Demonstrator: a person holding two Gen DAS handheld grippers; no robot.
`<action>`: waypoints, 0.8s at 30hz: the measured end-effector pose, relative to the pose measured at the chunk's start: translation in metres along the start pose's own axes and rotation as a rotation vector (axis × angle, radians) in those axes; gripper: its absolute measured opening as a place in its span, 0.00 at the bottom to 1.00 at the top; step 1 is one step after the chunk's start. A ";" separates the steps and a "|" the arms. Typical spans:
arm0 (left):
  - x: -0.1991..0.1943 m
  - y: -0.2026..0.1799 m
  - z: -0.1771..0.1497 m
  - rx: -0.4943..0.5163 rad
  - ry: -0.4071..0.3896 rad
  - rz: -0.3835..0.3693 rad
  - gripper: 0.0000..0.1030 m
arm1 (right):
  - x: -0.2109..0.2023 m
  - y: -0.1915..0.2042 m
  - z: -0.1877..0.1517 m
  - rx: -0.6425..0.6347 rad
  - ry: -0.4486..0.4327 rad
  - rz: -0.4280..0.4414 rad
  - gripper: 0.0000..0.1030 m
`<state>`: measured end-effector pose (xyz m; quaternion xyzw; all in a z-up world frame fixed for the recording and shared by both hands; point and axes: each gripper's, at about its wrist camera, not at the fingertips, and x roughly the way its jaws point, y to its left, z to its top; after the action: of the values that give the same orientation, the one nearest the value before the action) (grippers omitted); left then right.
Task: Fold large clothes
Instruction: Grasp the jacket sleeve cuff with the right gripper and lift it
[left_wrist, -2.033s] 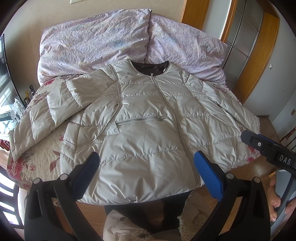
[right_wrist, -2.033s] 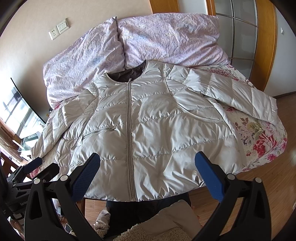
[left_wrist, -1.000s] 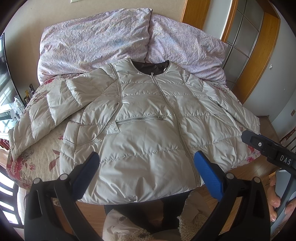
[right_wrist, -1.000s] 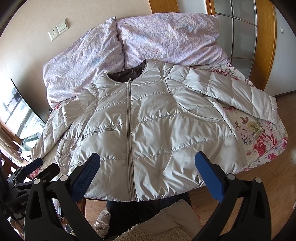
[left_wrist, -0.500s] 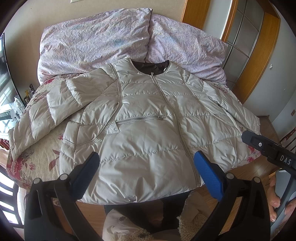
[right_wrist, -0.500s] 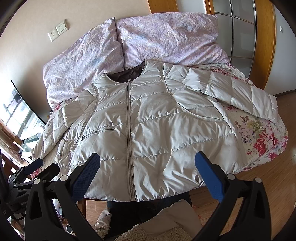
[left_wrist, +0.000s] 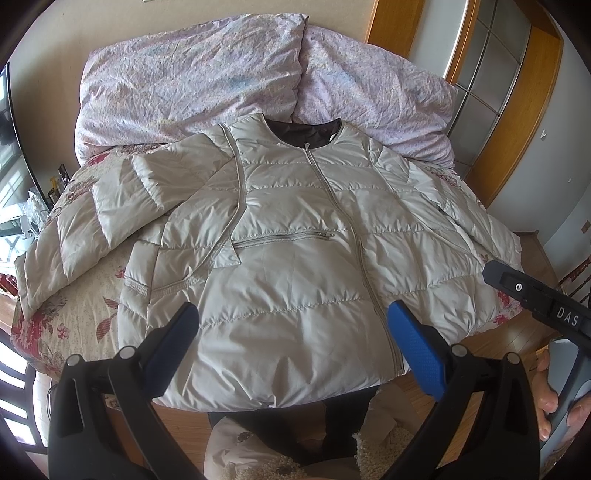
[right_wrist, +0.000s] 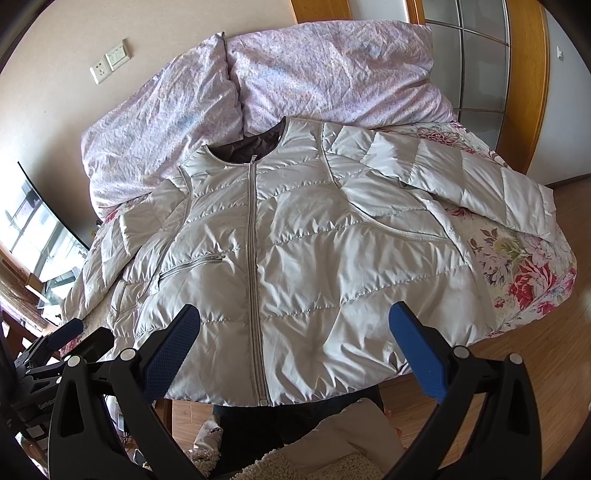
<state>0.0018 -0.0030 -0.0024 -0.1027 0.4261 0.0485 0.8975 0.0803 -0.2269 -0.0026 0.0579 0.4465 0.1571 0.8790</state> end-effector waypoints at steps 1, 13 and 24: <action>0.002 0.001 0.000 0.000 0.002 0.002 0.98 | 0.002 -0.003 0.001 0.004 0.000 -0.001 0.99; 0.042 0.012 0.016 0.002 0.011 0.047 0.98 | 0.053 -0.136 0.019 0.355 -0.112 -0.103 0.99; 0.097 0.031 0.032 -0.047 0.104 -0.030 0.98 | 0.082 -0.314 0.023 0.850 -0.147 -0.129 0.85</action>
<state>0.0821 0.0344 -0.0618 -0.1326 0.4695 0.0397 0.8720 0.2146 -0.4955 -0.1280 0.3976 0.4105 -0.1007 0.8144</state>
